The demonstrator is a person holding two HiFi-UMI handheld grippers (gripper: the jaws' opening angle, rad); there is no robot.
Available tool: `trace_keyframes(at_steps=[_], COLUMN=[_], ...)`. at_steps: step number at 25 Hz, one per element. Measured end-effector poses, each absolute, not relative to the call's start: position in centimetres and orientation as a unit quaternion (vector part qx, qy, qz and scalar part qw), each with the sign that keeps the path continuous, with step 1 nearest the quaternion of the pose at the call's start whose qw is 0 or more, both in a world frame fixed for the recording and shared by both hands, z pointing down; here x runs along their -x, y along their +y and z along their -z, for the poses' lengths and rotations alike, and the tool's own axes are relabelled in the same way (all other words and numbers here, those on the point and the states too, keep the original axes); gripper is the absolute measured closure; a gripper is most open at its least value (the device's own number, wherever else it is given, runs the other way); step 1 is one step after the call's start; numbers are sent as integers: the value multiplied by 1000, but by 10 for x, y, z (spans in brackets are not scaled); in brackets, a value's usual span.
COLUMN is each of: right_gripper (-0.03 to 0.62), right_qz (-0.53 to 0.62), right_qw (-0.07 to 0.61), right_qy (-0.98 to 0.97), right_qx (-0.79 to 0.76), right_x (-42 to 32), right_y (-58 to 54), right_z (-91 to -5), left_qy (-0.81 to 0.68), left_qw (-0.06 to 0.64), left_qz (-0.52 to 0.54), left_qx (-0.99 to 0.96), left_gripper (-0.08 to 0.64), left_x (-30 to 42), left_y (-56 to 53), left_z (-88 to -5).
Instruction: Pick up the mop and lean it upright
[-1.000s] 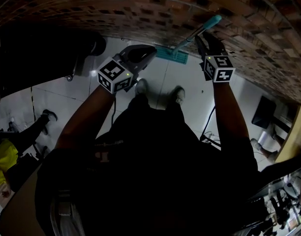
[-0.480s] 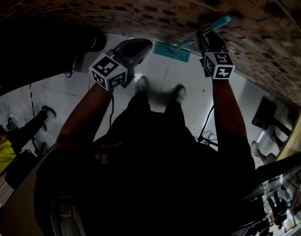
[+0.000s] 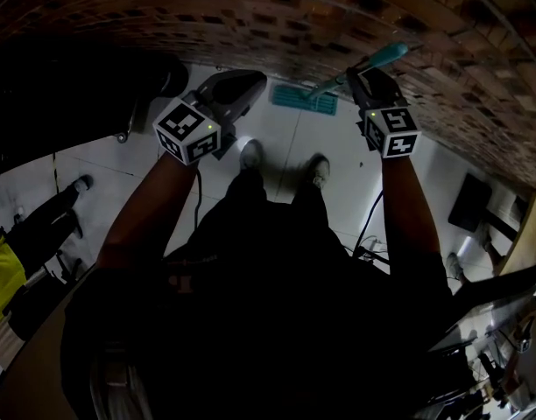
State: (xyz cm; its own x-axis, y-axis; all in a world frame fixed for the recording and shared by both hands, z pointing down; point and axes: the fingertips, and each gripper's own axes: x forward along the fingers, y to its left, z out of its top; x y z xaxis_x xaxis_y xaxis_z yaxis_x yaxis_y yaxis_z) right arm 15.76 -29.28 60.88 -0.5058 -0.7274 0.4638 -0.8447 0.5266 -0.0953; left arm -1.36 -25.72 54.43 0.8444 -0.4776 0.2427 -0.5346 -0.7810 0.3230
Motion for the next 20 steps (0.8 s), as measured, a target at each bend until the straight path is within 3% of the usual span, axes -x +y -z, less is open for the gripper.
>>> trace_keyframes(at_steps=[20], right_gripper=[483], right_qz=[-141], right_qw=[186], right_qy=[-859], right_qx=[-456], right_x=[-163], right_y=[-278], right_z=[-454], left_qy=[-257], left_qw=[144], left_qz=[-15], left_qx=[-956], left_gripper=[557], left_x=[1], left_y=[-252], left_z=[-440])
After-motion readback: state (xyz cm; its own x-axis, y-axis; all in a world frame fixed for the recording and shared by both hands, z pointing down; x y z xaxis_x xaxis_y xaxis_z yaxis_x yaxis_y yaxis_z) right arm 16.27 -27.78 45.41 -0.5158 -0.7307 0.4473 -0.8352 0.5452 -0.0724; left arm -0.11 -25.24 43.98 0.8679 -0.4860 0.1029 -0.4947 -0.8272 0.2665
